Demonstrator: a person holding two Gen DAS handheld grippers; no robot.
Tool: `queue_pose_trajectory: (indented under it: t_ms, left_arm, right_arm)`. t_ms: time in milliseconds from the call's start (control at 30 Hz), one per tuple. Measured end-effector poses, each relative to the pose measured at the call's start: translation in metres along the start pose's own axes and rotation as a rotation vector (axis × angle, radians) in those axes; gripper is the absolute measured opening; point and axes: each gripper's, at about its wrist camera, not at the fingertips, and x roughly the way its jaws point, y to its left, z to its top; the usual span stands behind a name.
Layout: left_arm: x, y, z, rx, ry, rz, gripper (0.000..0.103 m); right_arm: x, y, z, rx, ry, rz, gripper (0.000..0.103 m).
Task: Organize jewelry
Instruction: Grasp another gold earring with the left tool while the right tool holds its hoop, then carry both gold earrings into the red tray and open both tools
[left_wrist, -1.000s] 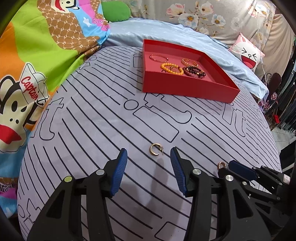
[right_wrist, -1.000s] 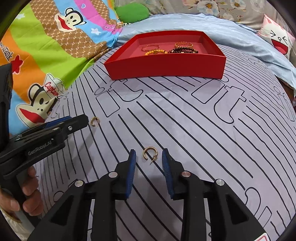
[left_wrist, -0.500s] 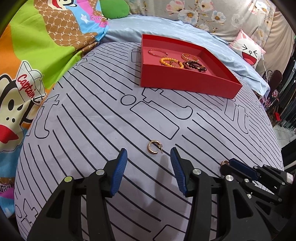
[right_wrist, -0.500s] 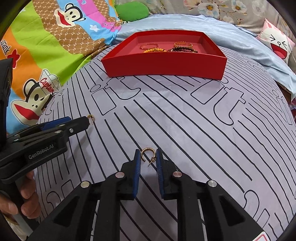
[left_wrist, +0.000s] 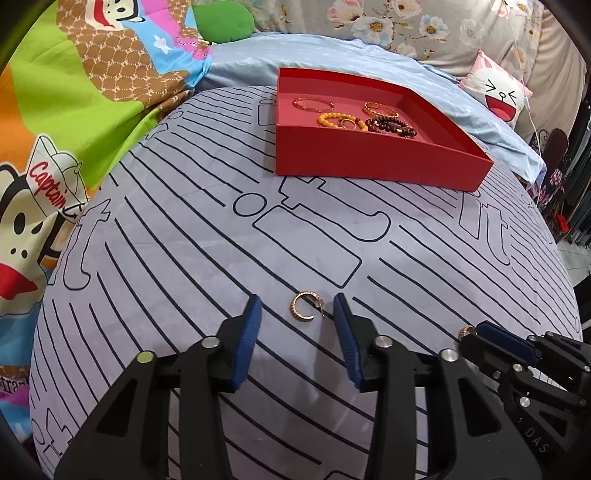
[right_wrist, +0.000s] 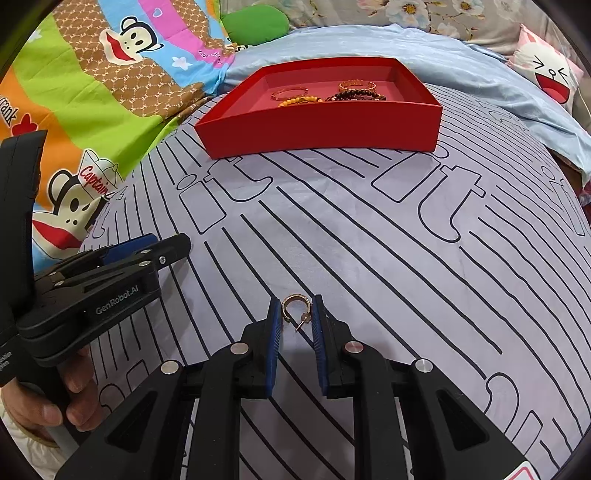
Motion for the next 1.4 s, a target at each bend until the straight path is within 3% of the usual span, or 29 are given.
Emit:
queue_pose_trajectory:
  t_ms: [200,333,833,1100,1400]
  left_arm:
    - [0.000,-0.005,-0.001,0.019,-0.001,-0.013,0.021]
    - [0.000,-0.010,-0.002,0.038,-0.003,-0.015,0.018]
    - [-0.004,-0.021,0.004,0.037,0.013,-0.047,0.017]
    - [-0.014,-0.033,0.021,0.044,-0.013,-0.082,0.017]
    - [-0.011,-0.048,0.063,0.037,-0.051,-0.102,0.017]
  right_arm:
    - [0.000,-0.001,0.000,0.002,0.000,0.003,0.016]
    - [0.000,-0.001,0.000,0.004,-0.001,0.003,0.016]
    - [-0.012,-0.007,0.008,0.020,-0.035,0.009,0.016]
    - [-0.025,-0.011,0.031,0.027,-0.093,0.021,0.016]
    - [-0.031,-0.022,0.075,0.031,-0.166,0.008,0.016]
